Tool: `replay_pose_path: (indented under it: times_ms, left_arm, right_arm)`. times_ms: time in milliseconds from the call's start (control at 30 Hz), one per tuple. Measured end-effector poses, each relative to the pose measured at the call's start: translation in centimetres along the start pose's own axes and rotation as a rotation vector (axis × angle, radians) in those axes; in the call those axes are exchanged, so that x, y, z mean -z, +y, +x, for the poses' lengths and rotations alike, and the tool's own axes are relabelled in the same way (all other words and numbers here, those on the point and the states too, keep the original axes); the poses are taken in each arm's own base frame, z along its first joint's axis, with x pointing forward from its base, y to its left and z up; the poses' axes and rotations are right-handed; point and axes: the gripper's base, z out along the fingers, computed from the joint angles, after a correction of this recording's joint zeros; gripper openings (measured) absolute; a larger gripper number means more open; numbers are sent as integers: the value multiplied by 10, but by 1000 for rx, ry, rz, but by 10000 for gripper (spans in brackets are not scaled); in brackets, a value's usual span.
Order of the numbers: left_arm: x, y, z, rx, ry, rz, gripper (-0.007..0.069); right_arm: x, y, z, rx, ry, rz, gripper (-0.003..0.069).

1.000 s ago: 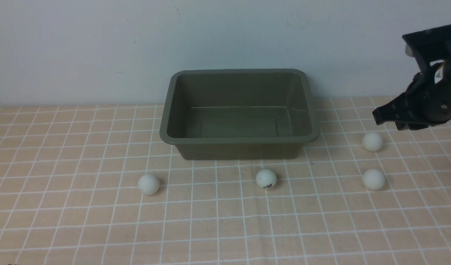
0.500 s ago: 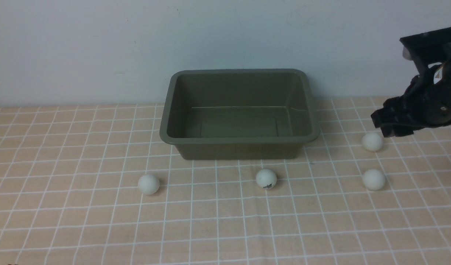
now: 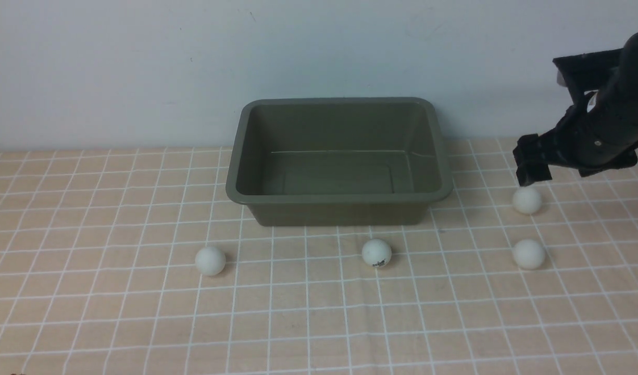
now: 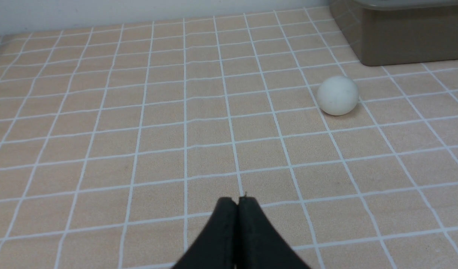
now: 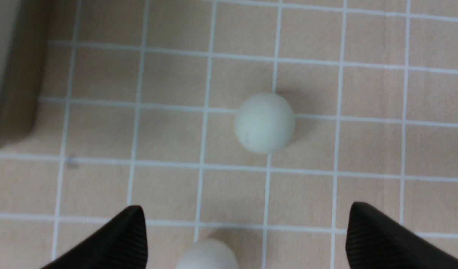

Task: Put the table tennis balls into the box on the light coffee tablecloth.
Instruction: 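Reach for and grasp a ping pong ball on the table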

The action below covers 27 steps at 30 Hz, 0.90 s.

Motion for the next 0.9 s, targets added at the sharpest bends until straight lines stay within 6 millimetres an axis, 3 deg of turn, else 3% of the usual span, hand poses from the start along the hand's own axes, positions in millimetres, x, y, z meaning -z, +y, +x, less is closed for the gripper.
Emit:
replay_pose_path:
  times_ms: [133, 467, 900]
  left_arm:
    - [0, 0, 0, 0, 0, 0, -69]
    - [0, 0, 0, 0, 0, 0, -69]
    - [0, 0, 0, 0, 0, 0, -69]
  right_arm:
    - [-17, -11, -13, -41, 19, -28, 663]
    - [-63, -10, -33, -37, 95, -47, 650]
    - [-105, -10, -29, -31, 191, -41, 629]
